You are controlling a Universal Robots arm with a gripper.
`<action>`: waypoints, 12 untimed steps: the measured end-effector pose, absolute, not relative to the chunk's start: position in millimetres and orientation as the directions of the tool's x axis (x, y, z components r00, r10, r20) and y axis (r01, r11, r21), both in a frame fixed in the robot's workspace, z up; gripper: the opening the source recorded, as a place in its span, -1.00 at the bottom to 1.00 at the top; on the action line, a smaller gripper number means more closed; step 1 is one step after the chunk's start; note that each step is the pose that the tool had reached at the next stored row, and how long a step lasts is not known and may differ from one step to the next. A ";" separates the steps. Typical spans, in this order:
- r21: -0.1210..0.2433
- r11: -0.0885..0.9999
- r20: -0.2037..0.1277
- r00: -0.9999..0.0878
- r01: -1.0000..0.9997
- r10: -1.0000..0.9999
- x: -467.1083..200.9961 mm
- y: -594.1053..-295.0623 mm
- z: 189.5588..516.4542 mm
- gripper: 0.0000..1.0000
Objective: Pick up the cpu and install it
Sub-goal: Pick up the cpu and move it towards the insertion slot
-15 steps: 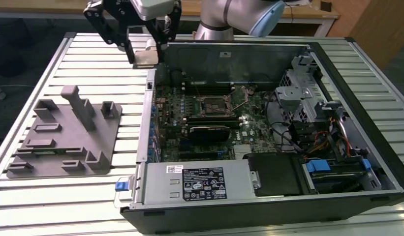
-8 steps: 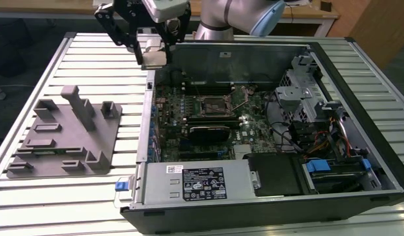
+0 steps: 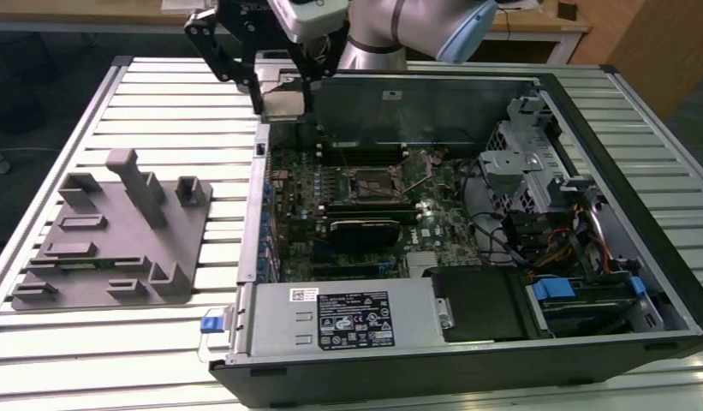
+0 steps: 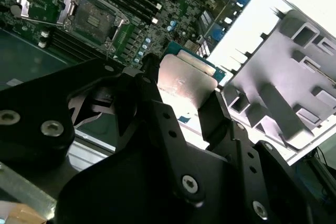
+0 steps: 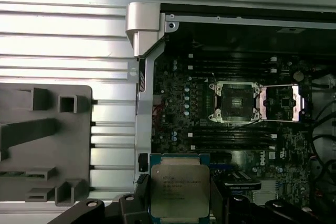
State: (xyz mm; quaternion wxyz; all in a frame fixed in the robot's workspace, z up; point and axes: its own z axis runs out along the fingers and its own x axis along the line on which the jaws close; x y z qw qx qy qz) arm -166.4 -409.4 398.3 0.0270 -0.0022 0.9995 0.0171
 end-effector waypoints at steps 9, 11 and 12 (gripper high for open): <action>0.034 0.999 -0.054 -0.999 -0.005 -0.004 -148.7 -408.0 392.9 0.09; 0.034 0.999 -0.053 -0.999 -0.005 -0.004 -144.9 -407.3 390.6 0.09; 0.034 0.999 -0.053 -0.999 -0.005 -0.004 -143.2 -406.8 389.5 0.09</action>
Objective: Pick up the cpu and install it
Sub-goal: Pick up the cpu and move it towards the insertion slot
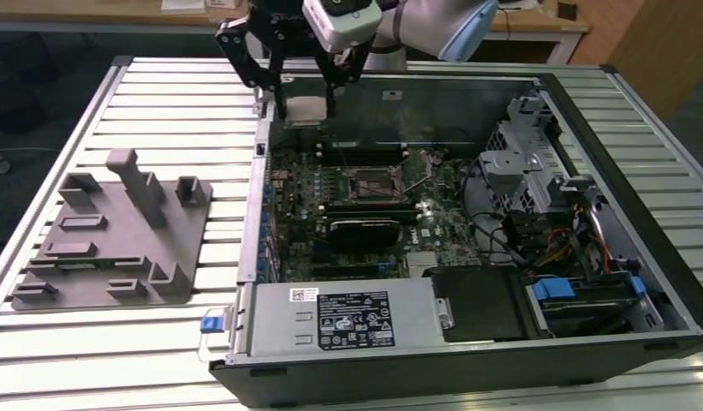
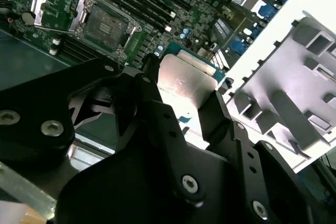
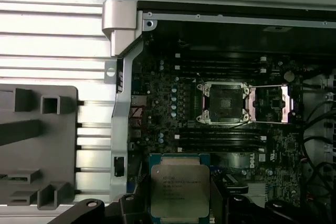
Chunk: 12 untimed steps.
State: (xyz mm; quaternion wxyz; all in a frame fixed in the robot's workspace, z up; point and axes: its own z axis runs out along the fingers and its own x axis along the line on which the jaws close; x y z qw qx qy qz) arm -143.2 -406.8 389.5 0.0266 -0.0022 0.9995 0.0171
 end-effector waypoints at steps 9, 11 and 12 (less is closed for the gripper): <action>0.034 0.999 -0.052 -0.999 -0.005 -0.004 -127.1 -397.9 376.1 0.09; 0.034 0.999 -0.052 -0.999 -0.005 -0.003 -124.6 -395.8 374.0 0.09; 0.034 0.999 -0.052 -0.999 -0.005 -0.003 -123.5 -394.7 372.9 0.09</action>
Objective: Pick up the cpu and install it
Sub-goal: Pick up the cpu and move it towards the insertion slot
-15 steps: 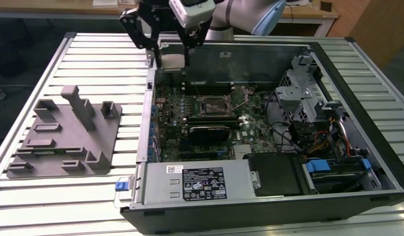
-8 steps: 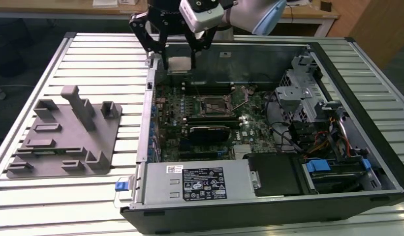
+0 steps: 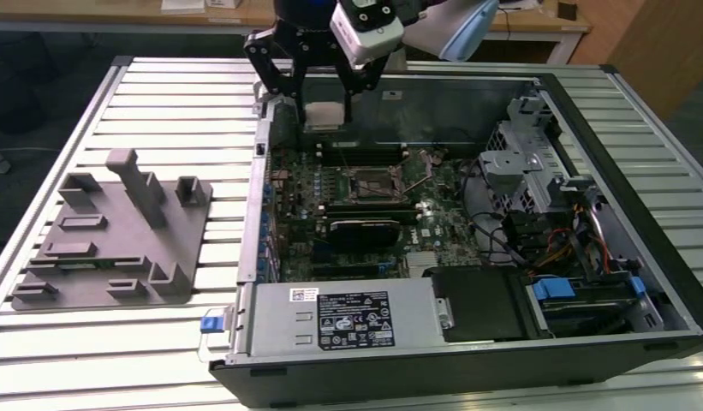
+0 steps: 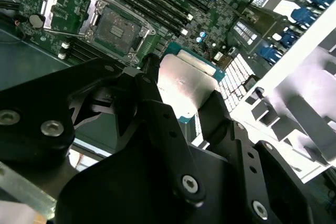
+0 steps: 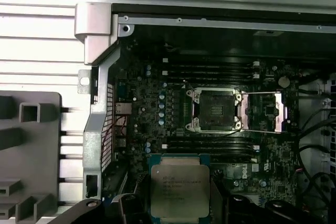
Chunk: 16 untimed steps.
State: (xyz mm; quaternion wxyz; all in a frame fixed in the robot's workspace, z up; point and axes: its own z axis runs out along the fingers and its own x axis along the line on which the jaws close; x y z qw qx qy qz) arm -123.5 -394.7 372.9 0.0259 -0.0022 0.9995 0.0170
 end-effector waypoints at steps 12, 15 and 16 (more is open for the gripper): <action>0.034 0.999 -0.051 -0.999 -0.005 -0.004 -112.2 -380.9 359.7 0.09; 0.034 0.999 -0.051 -0.999 -0.005 -0.004 -110.2 -377.3 356.0 0.09; 0.034 0.999 -0.051 -0.999 -0.005 -0.004 -109.3 -376.1 354.7 0.09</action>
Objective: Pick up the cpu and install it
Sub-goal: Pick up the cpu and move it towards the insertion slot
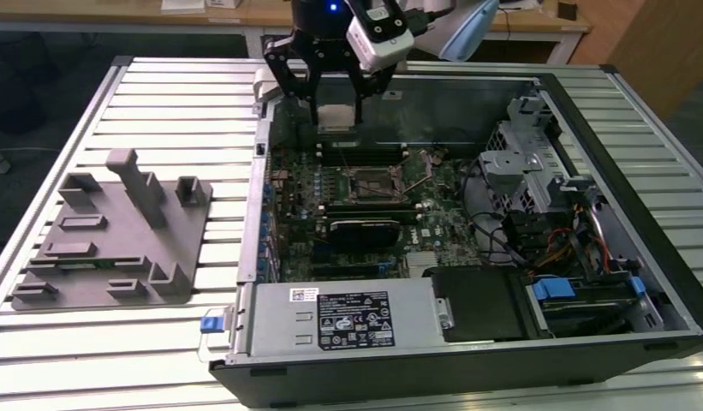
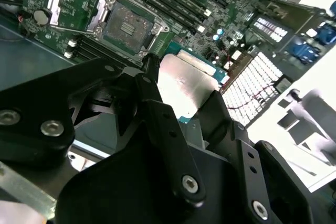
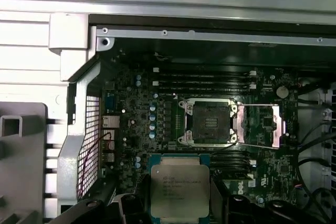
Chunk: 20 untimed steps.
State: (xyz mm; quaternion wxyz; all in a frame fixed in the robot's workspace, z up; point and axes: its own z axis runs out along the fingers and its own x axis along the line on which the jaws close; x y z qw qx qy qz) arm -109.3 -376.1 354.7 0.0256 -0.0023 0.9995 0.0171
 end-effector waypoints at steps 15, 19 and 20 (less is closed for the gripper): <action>0.034 0.999 -0.050 -0.999 -0.005 -0.003 -97.2 -357.8 333.7 0.09; 0.034 0.999 -0.047 -0.999 -0.005 -0.004 -90.9 -353.4 323.1 0.09; 0.034 0.999 -0.046 -0.999 -0.005 -0.004 -89.6 -353.1 321.7 0.09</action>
